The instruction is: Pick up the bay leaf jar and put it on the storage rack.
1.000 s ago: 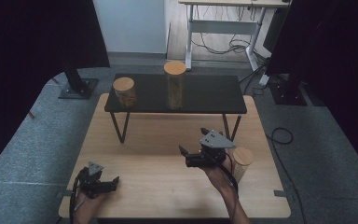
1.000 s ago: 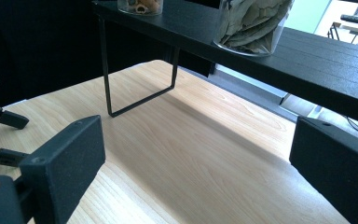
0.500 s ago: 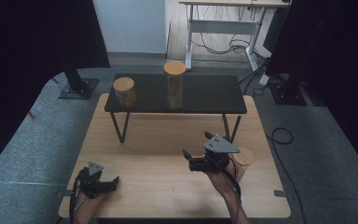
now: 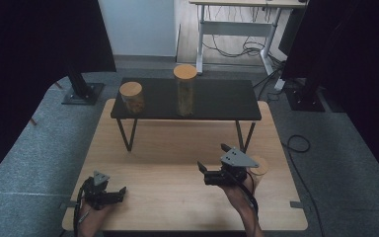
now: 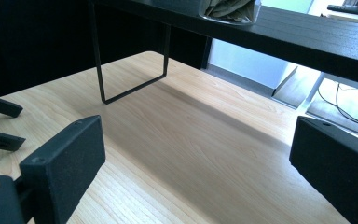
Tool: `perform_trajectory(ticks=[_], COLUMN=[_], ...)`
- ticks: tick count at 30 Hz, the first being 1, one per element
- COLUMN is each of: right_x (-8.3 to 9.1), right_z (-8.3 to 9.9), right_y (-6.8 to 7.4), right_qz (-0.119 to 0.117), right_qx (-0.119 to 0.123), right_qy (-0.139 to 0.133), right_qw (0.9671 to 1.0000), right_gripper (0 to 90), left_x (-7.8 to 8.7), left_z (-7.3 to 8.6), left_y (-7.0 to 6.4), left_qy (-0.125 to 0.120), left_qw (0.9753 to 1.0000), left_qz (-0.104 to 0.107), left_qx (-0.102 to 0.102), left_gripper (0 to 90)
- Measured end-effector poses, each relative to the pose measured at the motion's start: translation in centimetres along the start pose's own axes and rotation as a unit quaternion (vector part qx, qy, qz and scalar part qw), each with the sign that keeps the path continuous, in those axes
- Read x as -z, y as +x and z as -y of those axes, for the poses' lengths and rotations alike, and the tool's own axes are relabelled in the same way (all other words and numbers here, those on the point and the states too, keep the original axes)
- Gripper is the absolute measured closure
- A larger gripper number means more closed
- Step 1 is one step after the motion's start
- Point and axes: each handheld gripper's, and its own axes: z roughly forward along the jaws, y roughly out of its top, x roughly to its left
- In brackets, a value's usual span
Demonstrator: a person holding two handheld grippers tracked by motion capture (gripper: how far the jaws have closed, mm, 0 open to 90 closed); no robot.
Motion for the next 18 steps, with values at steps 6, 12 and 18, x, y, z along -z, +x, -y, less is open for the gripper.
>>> perform_trajectory(ticks=[6,12,18], right_x=[0.3,0.5,0.8], right_z=[0.5,1.1,1.6], right_y=[0.0,0.1,0.1], right_qz=[0.002,0.002,0.004], right_qx=[0.0,0.002,0.004], right_qy=[0.003,0.007,0.009], right_qw=[1.0,1.0,0.9999], right_gripper=[2.8,2.8,2.8], left_x=[0.0,0.0,0.0], left_z=[0.0,0.0,0.0], left_y=[0.0,0.0,0.0], left_qy=[0.0,0.0,-0.002], left_qw=[1.0,1.0,1.0], left_qz=[0.0,0.0,0.0], left_qx=[0.0,0.0,0.002], left_gripper=[1.8,1.8,1.8])
